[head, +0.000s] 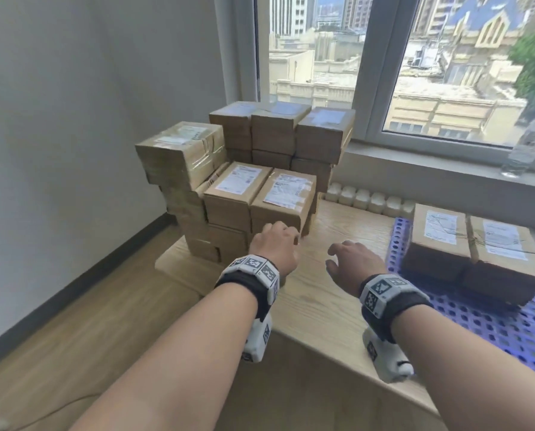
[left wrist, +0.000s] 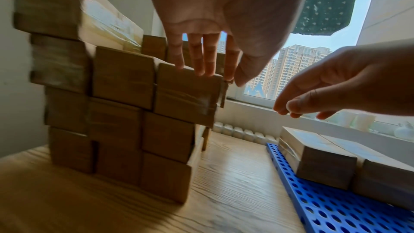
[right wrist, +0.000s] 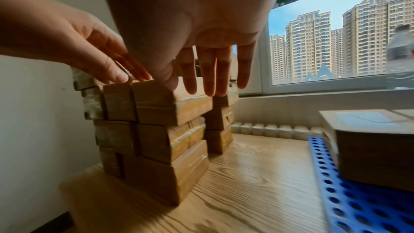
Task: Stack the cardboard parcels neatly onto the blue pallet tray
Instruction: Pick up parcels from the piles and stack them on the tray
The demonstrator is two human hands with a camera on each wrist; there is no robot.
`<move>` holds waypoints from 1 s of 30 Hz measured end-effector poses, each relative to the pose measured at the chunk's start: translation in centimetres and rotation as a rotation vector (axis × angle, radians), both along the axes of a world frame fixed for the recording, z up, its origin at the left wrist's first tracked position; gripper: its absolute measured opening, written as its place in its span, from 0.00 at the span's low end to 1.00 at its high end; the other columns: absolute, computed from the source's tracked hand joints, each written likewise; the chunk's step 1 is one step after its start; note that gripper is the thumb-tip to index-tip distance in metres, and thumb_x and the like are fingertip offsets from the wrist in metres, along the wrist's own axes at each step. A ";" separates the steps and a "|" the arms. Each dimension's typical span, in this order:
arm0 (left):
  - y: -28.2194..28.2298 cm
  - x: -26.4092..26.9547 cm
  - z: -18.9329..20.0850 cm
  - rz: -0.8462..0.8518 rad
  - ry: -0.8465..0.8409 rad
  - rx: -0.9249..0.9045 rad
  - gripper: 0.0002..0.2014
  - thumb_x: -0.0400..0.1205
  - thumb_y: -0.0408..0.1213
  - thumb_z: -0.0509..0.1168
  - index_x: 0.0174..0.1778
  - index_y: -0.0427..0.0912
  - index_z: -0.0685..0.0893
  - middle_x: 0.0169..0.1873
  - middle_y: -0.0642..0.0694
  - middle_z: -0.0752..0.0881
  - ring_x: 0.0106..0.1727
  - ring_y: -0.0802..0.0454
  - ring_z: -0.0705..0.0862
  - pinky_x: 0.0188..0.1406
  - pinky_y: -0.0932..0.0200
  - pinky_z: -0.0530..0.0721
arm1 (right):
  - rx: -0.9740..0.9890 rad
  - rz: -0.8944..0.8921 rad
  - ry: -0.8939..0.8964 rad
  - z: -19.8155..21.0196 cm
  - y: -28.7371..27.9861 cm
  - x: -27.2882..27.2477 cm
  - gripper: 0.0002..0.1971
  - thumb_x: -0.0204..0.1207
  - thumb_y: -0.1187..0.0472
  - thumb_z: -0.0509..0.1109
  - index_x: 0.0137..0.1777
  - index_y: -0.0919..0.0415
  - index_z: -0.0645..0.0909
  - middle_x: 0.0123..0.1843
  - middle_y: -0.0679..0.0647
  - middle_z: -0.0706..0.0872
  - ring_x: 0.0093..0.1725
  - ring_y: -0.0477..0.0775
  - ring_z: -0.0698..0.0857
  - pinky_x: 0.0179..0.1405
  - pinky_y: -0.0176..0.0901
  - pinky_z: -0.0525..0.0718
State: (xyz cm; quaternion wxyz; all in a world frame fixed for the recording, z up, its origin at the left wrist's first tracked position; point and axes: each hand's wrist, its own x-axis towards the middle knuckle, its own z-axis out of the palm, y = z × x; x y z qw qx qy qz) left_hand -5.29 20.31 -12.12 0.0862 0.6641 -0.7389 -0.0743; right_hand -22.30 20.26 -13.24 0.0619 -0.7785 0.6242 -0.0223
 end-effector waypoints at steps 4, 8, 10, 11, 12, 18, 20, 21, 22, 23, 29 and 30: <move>0.3 7.3 2.7 0.039 0.003 -0.051 0.20 0.84 0.42 0.60 0.73 0.50 0.76 0.68 0.46 0.78 0.71 0.45 0.73 0.68 0.48 0.76 | -0.067 -0.003 -0.001 1.9 0.1 6.6 0.15 0.83 0.50 0.57 0.61 0.52 0.81 0.59 0.50 0.85 0.58 0.54 0.83 0.51 0.47 0.82; 0.2 14.1 5.4 0.086 0.027 -0.115 0.19 0.83 0.42 0.61 0.72 0.50 0.79 0.68 0.47 0.79 0.71 0.46 0.74 0.67 0.47 0.79 | -0.085 -0.007 0.011 4.1 -0.2 12.2 0.12 0.83 0.52 0.56 0.50 0.55 0.80 0.49 0.51 0.84 0.47 0.53 0.83 0.42 0.45 0.80; 0.1 16.9 6.3 0.106 0.015 -0.142 0.19 0.83 0.42 0.61 0.71 0.50 0.79 0.68 0.46 0.78 0.70 0.46 0.75 0.66 0.46 0.80 | -0.081 -0.005 0.016 5.0 -0.4 14.7 0.12 0.83 0.52 0.57 0.50 0.54 0.81 0.50 0.52 0.84 0.47 0.53 0.83 0.43 0.45 0.79; 0.0 18.2 6.7 0.116 0.009 -0.158 0.19 0.83 0.43 0.61 0.71 0.50 0.79 0.68 0.46 0.78 0.69 0.46 0.75 0.66 0.46 0.80 | -0.091 -0.007 0.019 5.3 -0.6 15.9 0.12 0.83 0.52 0.57 0.51 0.54 0.81 0.50 0.52 0.84 0.47 0.53 0.82 0.43 0.45 0.79; -0.2 19.3 7.1 0.128 0.008 -0.174 0.19 0.82 0.43 0.61 0.71 0.50 0.79 0.68 0.46 0.78 0.69 0.45 0.75 0.65 0.46 0.80 | -0.102 -0.010 0.021 5.7 -0.8 16.9 0.12 0.83 0.52 0.57 0.51 0.54 0.81 0.49 0.52 0.85 0.46 0.53 0.83 0.42 0.44 0.78; -2.7 24.5 9.6 0.187 0.039 -0.248 0.20 0.82 0.44 0.63 0.71 0.51 0.79 0.70 0.46 0.76 0.71 0.46 0.73 0.65 0.48 0.77 | -0.170 0.007 0.019 8.5 -3.5 22.3 0.14 0.83 0.51 0.57 0.50 0.55 0.82 0.48 0.53 0.86 0.45 0.55 0.84 0.39 0.43 0.78; -4.1 25.7 10.4 0.199 0.061 -0.261 0.21 0.82 0.45 0.63 0.72 0.51 0.78 0.71 0.47 0.75 0.73 0.46 0.72 0.67 0.48 0.75 | -0.206 0.020 0.013 9.3 -5.1 23.8 0.15 0.82 0.50 0.57 0.53 0.54 0.83 0.51 0.53 0.86 0.48 0.56 0.84 0.40 0.44 0.78; -4.8 26.2 10.8 0.207 0.072 -0.273 0.21 0.82 0.45 0.63 0.72 0.51 0.78 0.72 0.47 0.75 0.74 0.45 0.71 0.68 0.49 0.75 | -0.217 0.026 0.004 9.7 -6.0 24.4 0.15 0.82 0.50 0.57 0.53 0.53 0.84 0.52 0.53 0.86 0.49 0.57 0.84 0.41 0.45 0.78; -5.6 26.7 11.1 0.216 0.081 -0.285 0.21 0.82 0.45 0.63 0.72 0.51 0.78 0.72 0.47 0.75 0.74 0.45 0.71 0.68 0.49 0.74 | -0.226 0.031 -0.006 10.0 -7.0 25.0 0.14 0.82 0.50 0.57 0.51 0.53 0.83 0.51 0.53 0.86 0.49 0.57 0.84 0.42 0.45 0.78; -6.4 27.2 11.4 0.223 0.087 -0.298 0.21 0.82 0.44 0.63 0.72 0.51 0.78 0.72 0.47 0.75 0.73 0.45 0.72 0.67 0.49 0.75 | -0.239 0.035 -0.014 10.4 -8.0 25.5 0.14 0.81 0.50 0.56 0.49 0.53 0.83 0.50 0.53 0.86 0.49 0.58 0.84 0.42 0.45 0.78; -12.2 29.9 13.1 0.247 0.090 -0.292 0.22 0.81 0.44 0.64 0.73 0.51 0.76 0.70 0.46 0.75 0.71 0.45 0.72 0.67 0.50 0.75 | -0.269 0.001 -0.059 11.9 -14.5 27.7 0.15 0.80 0.52 0.56 0.38 0.53 0.80 0.40 0.50 0.83 0.41 0.55 0.84 0.40 0.45 0.79; -13.2 30.3 13.2 0.263 0.114 -0.295 0.23 0.81 0.45 0.64 0.74 0.51 0.75 0.71 0.46 0.74 0.72 0.44 0.71 0.68 0.50 0.74 | -0.275 -0.001 -0.072 12.1 -15.5 27.9 0.15 0.80 0.52 0.56 0.36 0.54 0.79 0.38 0.50 0.83 0.39 0.54 0.84 0.39 0.45 0.79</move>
